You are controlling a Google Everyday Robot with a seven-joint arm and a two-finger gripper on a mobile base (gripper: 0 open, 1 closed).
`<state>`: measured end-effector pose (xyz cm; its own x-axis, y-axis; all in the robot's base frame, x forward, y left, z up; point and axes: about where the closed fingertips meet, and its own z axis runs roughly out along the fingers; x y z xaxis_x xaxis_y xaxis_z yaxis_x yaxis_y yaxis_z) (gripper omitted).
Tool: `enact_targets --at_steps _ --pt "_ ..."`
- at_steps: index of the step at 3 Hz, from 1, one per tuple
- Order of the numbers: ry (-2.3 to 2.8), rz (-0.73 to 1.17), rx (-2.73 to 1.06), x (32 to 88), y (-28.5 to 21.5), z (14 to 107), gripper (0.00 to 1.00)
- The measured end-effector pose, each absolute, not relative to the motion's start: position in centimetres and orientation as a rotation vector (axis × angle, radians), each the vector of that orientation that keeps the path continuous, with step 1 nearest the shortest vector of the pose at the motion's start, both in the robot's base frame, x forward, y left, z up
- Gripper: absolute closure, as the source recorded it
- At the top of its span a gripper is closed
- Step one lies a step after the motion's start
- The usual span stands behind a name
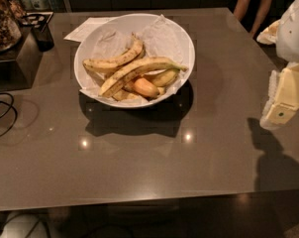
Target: Pick banana from white bowl
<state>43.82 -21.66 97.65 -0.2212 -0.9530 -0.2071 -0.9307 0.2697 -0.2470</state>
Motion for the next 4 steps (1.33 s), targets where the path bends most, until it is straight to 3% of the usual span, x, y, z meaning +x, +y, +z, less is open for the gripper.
enact_targets --at_steps 1,3,4 --pt "2.231 -0.100 -1.724 43.8 -21.7 97.7 0.00" --pt "2.126 -0.135 -2.009 45.8 -14.7 97.8 0.00" --pt "2.103 -0.146 -2.004 46.3 -14.1 98.0 0.00"
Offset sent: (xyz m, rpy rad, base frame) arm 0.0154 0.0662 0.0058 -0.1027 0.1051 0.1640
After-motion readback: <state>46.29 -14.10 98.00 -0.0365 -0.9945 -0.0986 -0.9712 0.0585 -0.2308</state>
